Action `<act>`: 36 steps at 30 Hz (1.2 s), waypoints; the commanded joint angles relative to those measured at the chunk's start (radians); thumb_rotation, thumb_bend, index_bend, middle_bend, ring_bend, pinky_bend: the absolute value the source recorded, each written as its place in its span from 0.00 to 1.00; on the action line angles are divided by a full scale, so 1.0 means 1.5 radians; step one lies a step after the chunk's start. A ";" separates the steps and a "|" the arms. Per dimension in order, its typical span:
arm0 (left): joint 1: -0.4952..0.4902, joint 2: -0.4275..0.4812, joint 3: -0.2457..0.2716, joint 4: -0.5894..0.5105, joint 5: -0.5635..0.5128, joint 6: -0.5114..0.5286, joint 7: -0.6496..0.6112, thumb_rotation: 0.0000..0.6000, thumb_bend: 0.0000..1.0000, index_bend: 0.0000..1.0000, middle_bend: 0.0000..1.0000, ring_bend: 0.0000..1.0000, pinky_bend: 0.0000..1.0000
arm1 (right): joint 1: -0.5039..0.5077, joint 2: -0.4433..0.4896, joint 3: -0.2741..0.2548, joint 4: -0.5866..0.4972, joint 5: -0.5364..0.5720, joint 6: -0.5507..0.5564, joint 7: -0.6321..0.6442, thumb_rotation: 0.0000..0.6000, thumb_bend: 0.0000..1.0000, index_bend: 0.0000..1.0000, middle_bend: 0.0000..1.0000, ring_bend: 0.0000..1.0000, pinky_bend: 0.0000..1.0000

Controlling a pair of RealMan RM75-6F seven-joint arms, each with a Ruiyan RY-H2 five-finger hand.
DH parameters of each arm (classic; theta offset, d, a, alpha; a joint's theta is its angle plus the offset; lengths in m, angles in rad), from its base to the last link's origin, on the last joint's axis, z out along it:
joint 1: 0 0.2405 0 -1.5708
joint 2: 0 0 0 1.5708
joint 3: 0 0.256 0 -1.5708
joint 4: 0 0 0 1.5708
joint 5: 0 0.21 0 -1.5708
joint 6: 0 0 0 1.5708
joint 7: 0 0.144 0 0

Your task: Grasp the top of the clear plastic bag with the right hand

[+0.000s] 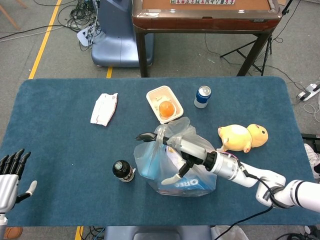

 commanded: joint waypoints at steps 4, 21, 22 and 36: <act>0.002 0.000 0.001 0.001 0.002 0.002 -0.001 1.00 0.30 0.02 0.00 0.00 0.01 | -0.006 -0.031 0.006 0.019 0.046 0.035 0.226 1.00 0.00 0.02 0.19 0.06 0.10; 0.005 0.001 0.004 -0.001 0.003 0.001 0.000 1.00 0.30 0.02 0.00 0.00 0.01 | 0.030 -0.086 -0.023 0.220 0.036 0.050 0.780 1.00 0.00 0.25 0.39 0.25 0.22; 0.005 0.001 0.004 -0.002 0.003 0.002 0.000 1.00 0.30 0.02 0.00 0.00 0.01 | 0.032 -0.087 -0.024 0.226 0.036 0.048 0.789 1.00 0.00 0.27 0.41 0.27 0.23; 0.009 0.003 0.006 -0.003 0.002 0.001 0.000 1.00 0.30 0.02 0.00 0.00 0.01 | 0.056 -0.048 0.000 0.160 0.125 -0.063 0.786 1.00 0.34 0.65 0.71 0.63 0.65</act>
